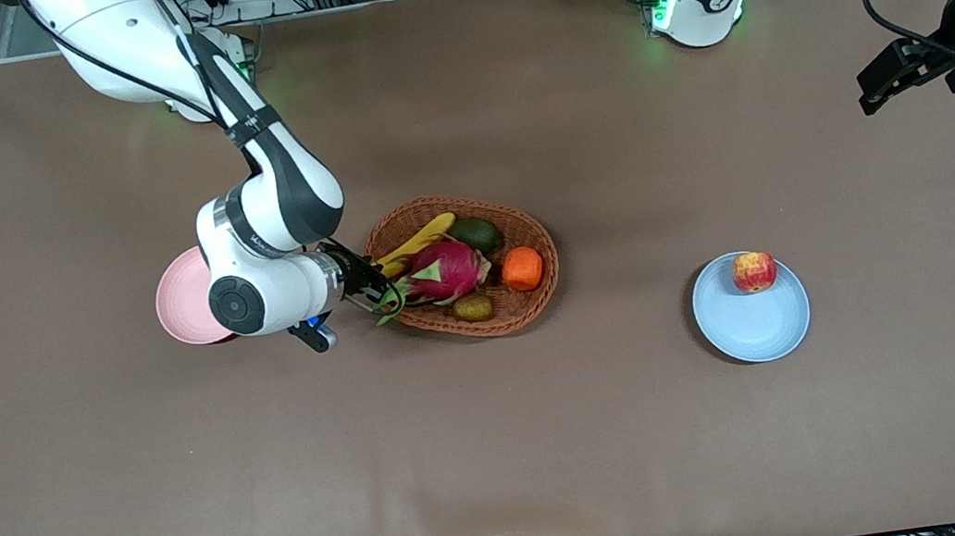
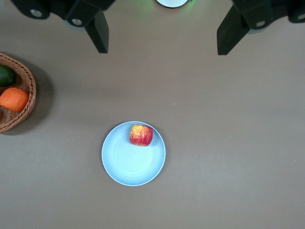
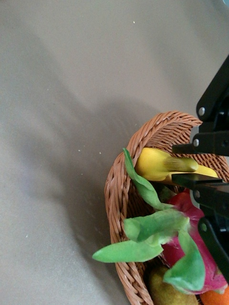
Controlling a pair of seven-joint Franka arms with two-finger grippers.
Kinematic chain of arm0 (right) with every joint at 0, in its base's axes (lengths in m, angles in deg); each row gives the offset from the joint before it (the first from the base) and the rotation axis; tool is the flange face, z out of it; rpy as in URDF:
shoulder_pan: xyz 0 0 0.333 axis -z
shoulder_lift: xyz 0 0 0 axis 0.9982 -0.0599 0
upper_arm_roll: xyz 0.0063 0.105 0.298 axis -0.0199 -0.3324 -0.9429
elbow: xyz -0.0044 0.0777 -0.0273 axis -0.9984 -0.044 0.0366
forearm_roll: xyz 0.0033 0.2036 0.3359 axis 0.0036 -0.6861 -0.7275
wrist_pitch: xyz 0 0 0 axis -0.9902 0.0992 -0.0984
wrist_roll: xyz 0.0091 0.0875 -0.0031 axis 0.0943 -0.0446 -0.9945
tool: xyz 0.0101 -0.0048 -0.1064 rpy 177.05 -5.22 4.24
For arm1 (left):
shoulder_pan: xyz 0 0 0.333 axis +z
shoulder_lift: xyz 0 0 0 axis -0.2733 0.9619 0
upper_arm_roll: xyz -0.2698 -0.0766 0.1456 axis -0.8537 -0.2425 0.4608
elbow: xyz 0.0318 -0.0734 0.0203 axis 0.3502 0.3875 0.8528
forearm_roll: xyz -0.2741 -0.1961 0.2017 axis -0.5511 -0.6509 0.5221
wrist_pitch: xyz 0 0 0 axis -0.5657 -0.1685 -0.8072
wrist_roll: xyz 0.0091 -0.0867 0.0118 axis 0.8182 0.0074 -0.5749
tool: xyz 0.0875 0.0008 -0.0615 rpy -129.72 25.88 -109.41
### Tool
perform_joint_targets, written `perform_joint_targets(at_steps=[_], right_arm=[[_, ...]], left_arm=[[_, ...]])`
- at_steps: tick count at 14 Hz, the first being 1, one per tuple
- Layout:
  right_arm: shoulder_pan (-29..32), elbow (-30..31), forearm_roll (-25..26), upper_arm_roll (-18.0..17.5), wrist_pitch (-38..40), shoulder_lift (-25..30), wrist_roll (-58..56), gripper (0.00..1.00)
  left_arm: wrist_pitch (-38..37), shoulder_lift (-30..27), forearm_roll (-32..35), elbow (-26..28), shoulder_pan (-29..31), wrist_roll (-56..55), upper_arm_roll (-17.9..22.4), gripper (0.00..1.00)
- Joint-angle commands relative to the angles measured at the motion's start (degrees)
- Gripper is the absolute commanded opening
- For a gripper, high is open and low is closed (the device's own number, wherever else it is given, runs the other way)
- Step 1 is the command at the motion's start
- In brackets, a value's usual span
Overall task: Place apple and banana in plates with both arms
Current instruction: 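Grasp the yellow banana in the basket with the right gripper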
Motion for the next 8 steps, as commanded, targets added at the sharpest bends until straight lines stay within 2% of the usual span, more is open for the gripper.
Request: perform_joint_targets(at_steps=[1,2,3,4,8], right_arm=[[-0.5,-0.1,-1.4,0.6,-0.7,-0.6,0.4,0.2],[-0.5,-0.2,-1.4,0.6,-0.8,-0.7,0.4,0.15],[-0.6,-0.1,-1.4,0.7,-1.5,-0.7,0.4,0.03],[-0.7,-0.1,-1.4,0.6,-1.6,-0.7,0.4,0.0],[-0.1,-1.7,-1.4,0.8,2.5,0.2,0.5,0.0]], left_arm=[[-0.3,-1.4,-1.6,2.6,-0.5,0.9,0.1,1.0],[-0.1,-1.3,-1.6,2.5,-0.5,0.9,0.1,1.0],[0.0,-1.2,-1.6,2.7,-0.4,0.9,0.1,1.0],[0.2,-1.2,-1.7,2.9,-0.4,1.0,0.2,1.0],[0.3,-1.3,-2.3,3.3,-0.5,0.8,0.1,1.0]])
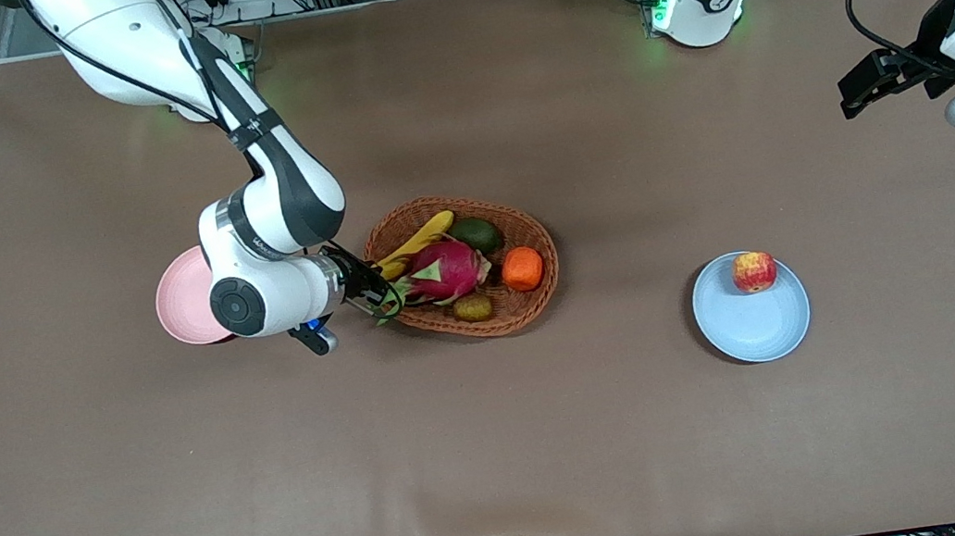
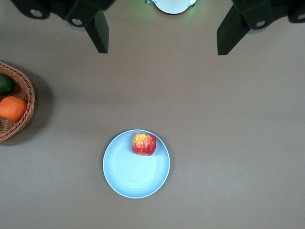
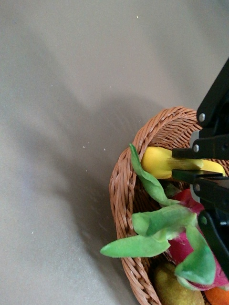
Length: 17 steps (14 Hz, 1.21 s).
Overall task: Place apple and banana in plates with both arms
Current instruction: 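Grasp the yellow banana in the basket with the right gripper, then lift the banana with the right gripper and carry it over the pink plate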
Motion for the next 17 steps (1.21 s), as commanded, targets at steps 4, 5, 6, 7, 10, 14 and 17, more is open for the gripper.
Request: perform_joint_targets(at_steps=[4,5,6,7,10,14,17], right_arm=[[2.1,-7.8,-1.2,1.3,14.8,1.2,1.1,0.0],[3.1,-9.0,-1.2,1.3,17.3,1.7,0.6,0.0],[4.9,-10.8,-1.1,1.3,19.8,1.7,-0.1,0.0],[7.1,-12.6,-1.0,1.1,22.2,1.6,-0.9,0.0],[10.1,-13.3,4.6,1.3,24.6,2.5,-16.5,0.0],[13.4,-13.2,17.9,1.3,24.5,3.8,-38.5,0.0],[17.6,-11.6,22.5,1.3,21.5,3.7,-53.7,0.0]], left_arm=[[0.3,-1.4,-3.3,2.7,0.4,0.7,0.6,1.0],[0.3,-1.5,-3.3,2.9,1.2,0.7,0.5,1.0],[0.4,-1.5,-3.3,3.0,1.5,0.7,0.4,1.0],[0.7,-1.6,-3.2,2.9,1.4,0.7,0.3,1.0],[1.3,-2.7,-2.9,3.0,1.3,0.8,0.3,1.0],[1.7,-2.9,-2.7,3.5,1.4,0.9,0.3,1.0],[2.5,-2.9,-2.6,3.9,1.4,0.9,0.3,1.0]])
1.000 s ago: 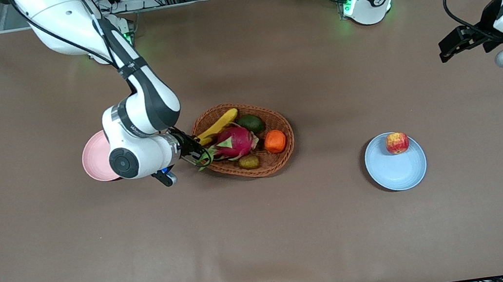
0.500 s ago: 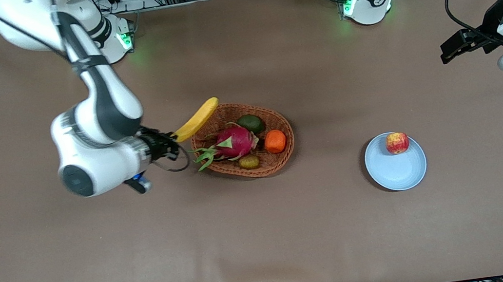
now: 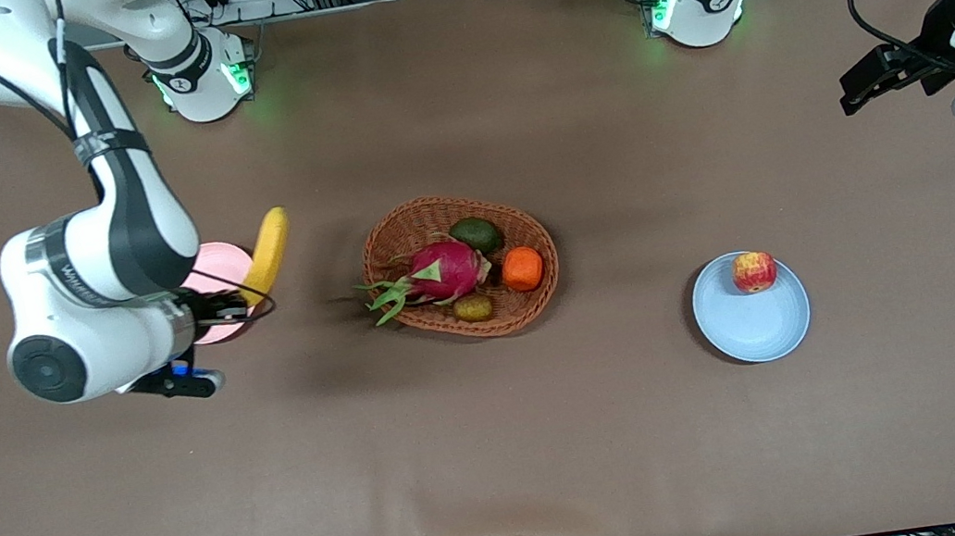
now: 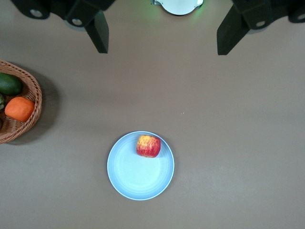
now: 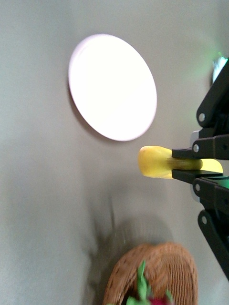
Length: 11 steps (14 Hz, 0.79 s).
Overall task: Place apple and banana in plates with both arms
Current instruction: 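Lift the banana with the right gripper and carry it over the pink plate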
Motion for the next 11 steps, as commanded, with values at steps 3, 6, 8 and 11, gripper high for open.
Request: perform_joint_targets(at_steps=[3,6,8,11], right_arm=[[3.8,6.9,7.6,-0.8,-9.1,1.7,-18.7,0.0],[4.4,10.3,8.6,-0.8,-15.6,1.2,-19.1,0.0],[4.5,12.8,9.4,-0.8,-19.0,1.0,-19.1,0.0],[6.7,13.8,9.8,-0.8,-18.7,0.1,-19.1,0.0]], left_arm=[[1.4,-1.5,-0.3,1.9,0.3,0.9,0.0,1.0],[1.5,-1.4,-0.4,1.9,0.4,1.0,0.0,1.0],[1.5,-1.4,-0.4,1.8,0.3,0.9,0.0,1.0],[1.5,-1.4,-0.3,1.8,0.3,1.0,0.0,1.0]])
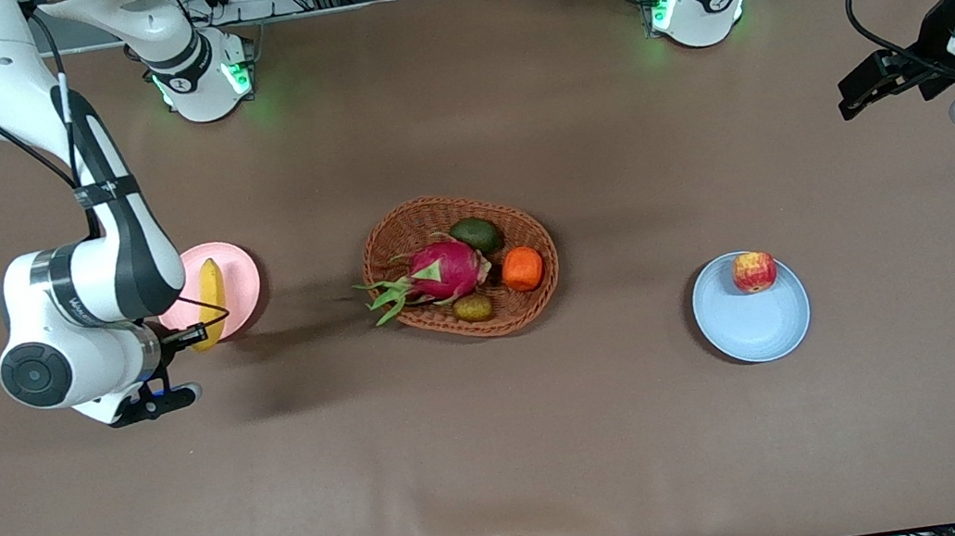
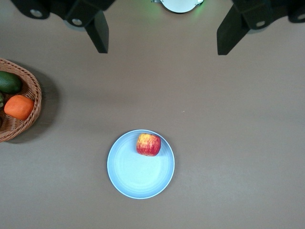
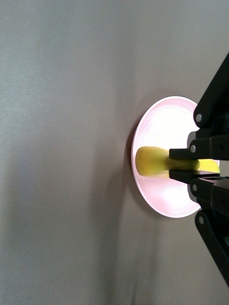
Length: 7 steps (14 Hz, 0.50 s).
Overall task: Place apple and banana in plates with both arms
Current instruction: 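Lift the banana with the right gripper and carry it over the pink plate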
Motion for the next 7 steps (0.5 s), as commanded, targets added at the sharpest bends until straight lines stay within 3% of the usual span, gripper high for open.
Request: perform_joint_targets(at_steps=[1,7], right_arm=[[2.7,2.6,1.5,-0.8,-1.3,0.4,-1.2,0.0],[2.9,4.2,1.3,-0.9,-3.4,-0.8,-1.0,0.0]], left_arm=[[0.8,-1.4,0.7,1.1,0.2,1.0,-0.1,1.0],[1.3,-1.5,1.7,1.1,0.3,1.1,-1.2,1.0]])
